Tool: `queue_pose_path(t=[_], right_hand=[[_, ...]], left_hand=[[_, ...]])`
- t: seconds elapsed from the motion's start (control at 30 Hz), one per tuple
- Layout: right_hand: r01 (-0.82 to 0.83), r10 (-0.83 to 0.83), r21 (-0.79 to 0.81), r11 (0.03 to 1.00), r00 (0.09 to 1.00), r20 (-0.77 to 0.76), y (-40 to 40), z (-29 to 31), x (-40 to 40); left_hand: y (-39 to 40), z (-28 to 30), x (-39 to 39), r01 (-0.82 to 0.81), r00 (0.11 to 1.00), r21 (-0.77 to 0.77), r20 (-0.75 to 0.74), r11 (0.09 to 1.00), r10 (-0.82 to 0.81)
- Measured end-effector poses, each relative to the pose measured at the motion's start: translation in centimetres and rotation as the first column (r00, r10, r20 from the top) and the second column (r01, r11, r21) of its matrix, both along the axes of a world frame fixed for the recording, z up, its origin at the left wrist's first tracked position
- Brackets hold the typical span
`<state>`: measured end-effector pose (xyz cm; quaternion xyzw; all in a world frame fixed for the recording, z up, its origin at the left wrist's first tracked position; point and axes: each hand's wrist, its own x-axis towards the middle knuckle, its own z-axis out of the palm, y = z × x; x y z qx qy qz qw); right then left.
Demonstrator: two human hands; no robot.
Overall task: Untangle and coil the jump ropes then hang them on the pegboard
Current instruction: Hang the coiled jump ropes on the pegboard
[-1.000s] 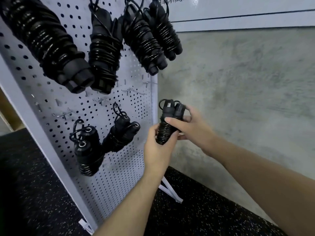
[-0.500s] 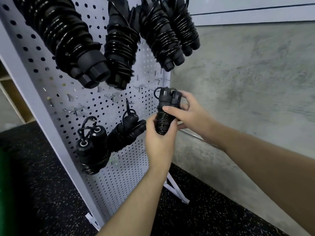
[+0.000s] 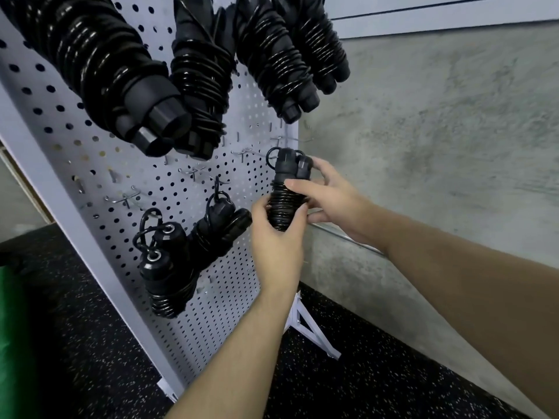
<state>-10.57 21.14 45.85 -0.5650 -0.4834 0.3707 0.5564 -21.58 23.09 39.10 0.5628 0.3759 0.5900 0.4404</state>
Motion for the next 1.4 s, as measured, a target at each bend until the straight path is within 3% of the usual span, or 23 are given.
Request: queue_pose_path(t=[0.27, 0.4, 0.57, 0.7, 0.83, 1.0, 1.13, 1.4], right_hand=[[-0.048, 0.053, -0.088, 0.995, 0.997, 0.051, 1.3, -0.1, 0.0], [-0.053, 0.070, -0.112, 0.992, 0.987, 0.148, 0.9, -0.7, -0.2], [0.024, 0.024, -0.184, 0.983, 0.966, 0.256, -2.4, -2.6, 1.5], [0.120, -0.059, -0.215, 0.969, 0.961, 0.269, -6.6, -5.4, 4.5], [0.216, -0.151, -0.289, 0.932, 0.961, 0.232, -12.0, -9.8, 8.1], [0.351, -0.249, -0.429, 0.833, 0.928, 0.277, -20.2, -17.2, 13.0], [0.411, -0.312, -0.562, 0.718, 0.912, 0.267, -27.0, -24.3, 15.5], [0.292, -0.222, -0.847, 0.445, 0.952, 0.212, -38.7, -38.2, 16.4]], left_hand=[[1.0, -0.6, 1.0, -0.052, 0.998, -0.066, 0.027, 0.996, 0.054], [1.9, -1.6, 1.8, -0.023, 0.992, -0.253, 0.115, 0.967, 0.054], [0.6, -5.0, 2.6, 0.163, 0.980, -0.555, 0.186, 0.815, -0.070], [-2.0, -8.0, 4.2, 0.277, 0.949, -0.661, 0.073, 0.697, -0.307], [-5.6, -10.1, 7.7, 0.376, 0.772, -0.635, -0.188, 0.675, -0.607], [-11.0, -14.7, 13.1, 0.462, 0.513, -0.680, -0.318, 0.569, -0.797], [-15.6, -20.7, 16.3, 0.477, 0.276, -0.735, -0.396, 0.482, -0.876], [-22.7, -33.9, 16.9, 0.411, -0.217, -0.842, -0.462, 0.349, -0.860]])
